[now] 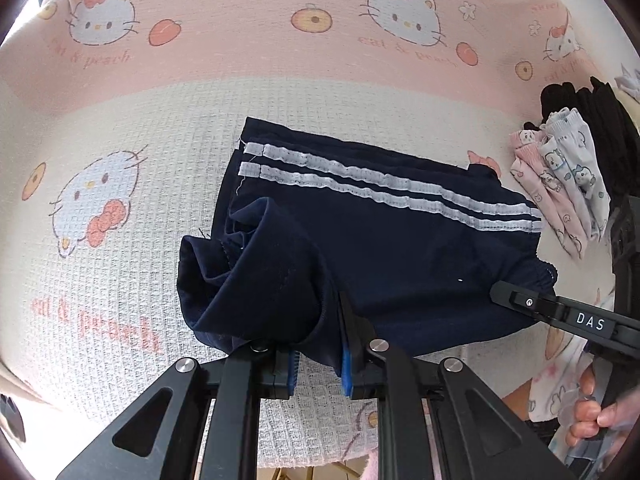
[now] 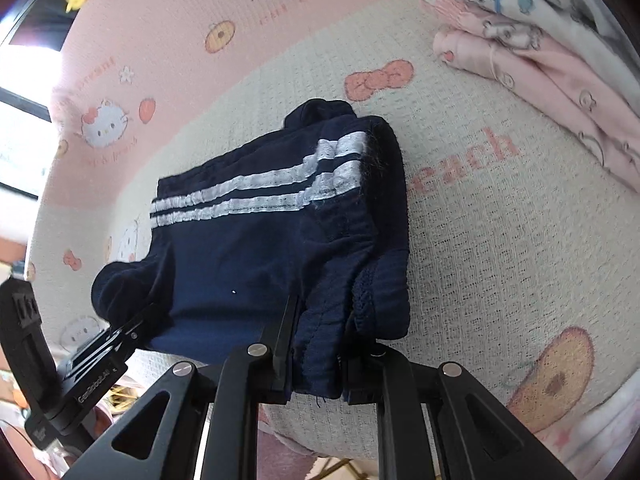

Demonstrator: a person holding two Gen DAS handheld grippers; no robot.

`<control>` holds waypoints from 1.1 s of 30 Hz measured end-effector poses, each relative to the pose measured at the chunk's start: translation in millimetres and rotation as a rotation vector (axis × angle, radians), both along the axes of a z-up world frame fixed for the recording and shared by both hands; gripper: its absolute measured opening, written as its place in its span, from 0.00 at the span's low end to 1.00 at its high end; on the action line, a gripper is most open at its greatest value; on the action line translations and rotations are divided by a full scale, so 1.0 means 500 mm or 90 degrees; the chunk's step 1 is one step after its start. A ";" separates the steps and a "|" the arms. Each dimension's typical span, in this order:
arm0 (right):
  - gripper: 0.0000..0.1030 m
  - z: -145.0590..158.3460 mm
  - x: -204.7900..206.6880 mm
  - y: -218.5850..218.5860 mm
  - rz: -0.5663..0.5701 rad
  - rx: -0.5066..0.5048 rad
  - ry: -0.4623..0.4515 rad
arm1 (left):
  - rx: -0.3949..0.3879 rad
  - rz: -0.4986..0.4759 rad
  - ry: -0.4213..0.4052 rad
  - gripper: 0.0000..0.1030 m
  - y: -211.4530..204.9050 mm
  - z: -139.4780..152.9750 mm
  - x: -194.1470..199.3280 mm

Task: Fold clothes
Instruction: 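Fold the pants over once more with both grippers and press them flat, then open both grippers and release the folded navy pants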

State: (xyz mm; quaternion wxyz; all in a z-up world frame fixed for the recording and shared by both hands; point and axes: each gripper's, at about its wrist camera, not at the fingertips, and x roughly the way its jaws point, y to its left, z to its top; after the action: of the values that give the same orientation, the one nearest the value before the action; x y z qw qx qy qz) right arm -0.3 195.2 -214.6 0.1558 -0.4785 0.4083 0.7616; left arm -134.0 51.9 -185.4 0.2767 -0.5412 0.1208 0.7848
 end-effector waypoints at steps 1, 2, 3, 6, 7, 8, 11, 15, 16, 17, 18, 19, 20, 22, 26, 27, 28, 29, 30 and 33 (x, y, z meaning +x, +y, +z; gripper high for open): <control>0.20 0.003 -0.009 -0.002 0.009 0.007 -0.011 | -0.009 -0.004 -0.007 0.14 0.003 -0.005 -0.003; 0.27 0.009 -0.012 -0.004 0.013 0.015 -0.021 | -0.022 -0.007 -0.015 0.15 0.007 -0.012 -0.006; 0.36 0.014 -0.014 -0.007 0.017 0.023 -0.031 | -0.040 -0.011 -0.026 0.15 0.012 -0.021 -0.011; 0.47 0.031 -0.010 -0.010 0.023 0.032 -0.043 | -0.018 0.008 -0.090 0.17 0.002 -0.034 -0.030; 0.47 0.036 -0.006 -0.011 0.025 0.034 -0.046 | -0.005 0.017 -0.114 0.19 -0.003 -0.037 -0.036; 0.47 0.042 -0.003 -0.012 0.026 0.036 -0.049 | 0.009 0.026 -0.138 0.27 -0.008 -0.040 -0.042; 0.50 0.060 0.009 -0.012 0.018 0.055 -0.062 | 0.058 0.044 -0.190 0.59 -0.029 -0.033 -0.055; 0.61 0.091 0.020 -0.005 0.005 0.097 -0.075 | 0.058 0.047 -0.159 0.60 -0.049 0.008 -0.050; 0.61 0.099 0.021 0.000 0.000 0.102 -0.071 | 0.046 0.043 -0.142 0.60 -0.051 0.020 -0.046; 0.61 0.106 0.022 0.005 -0.003 0.105 -0.066 | 0.033 0.040 -0.125 0.60 -0.052 0.031 -0.044; 0.61 0.112 0.023 0.010 -0.006 0.107 -0.060 | 0.017 0.037 -0.105 0.60 -0.053 0.042 -0.042; 0.61 0.118 0.024 0.015 -0.008 0.109 -0.055 | 0.004 0.034 -0.088 0.60 -0.056 0.051 -0.040; 0.61 0.120 0.020 0.019 -0.010 0.114 -0.057 | -0.005 0.030 -0.072 0.60 -0.062 0.057 -0.044; 0.61 0.123 0.011 0.028 -0.014 0.126 -0.062 | -0.026 0.022 -0.041 0.60 -0.066 0.072 -0.053; 0.61 0.119 -0.003 0.049 -0.010 0.128 -0.059 | -0.039 0.010 0.000 0.60 -0.061 0.089 -0.068; 0.61 0.117 -0.009 0.054 -0.007 0.131 -0.061 | -0.042 0.009 0.002 0.60 -0.057 0.087 -0.077; 0.61 0.115 -0.015 0.056 -0.004 0.134 -0.064 | -0.042 0.010 -0.001 0.60 -0.053 0.083 -0.084; 0.61 0.114 -0.022 0.059 0.000 0.140 -0.065 | -0.038 0.012 -0.008 0.60 -0.051 0.083 -0.095; 0.61 0.114 -0.025 0.062 0.003 0.145 -0.064 | -0.033 0.017 -0.015 0.60 -0.049 0.083 -0.106; 0.61 0.112 -0.039 0.070 0.015 0.155 -0.065 | -0.021 0.030 -0.021 0.60 -0.047 0.085 -0.132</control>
State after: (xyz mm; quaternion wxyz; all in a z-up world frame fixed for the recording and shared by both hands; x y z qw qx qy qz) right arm -20.1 230.4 -158.6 0.2245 -0.4992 0.2988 0.7818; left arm -200.0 28.5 -142.8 0.2514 -0.5609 0.1164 0.7801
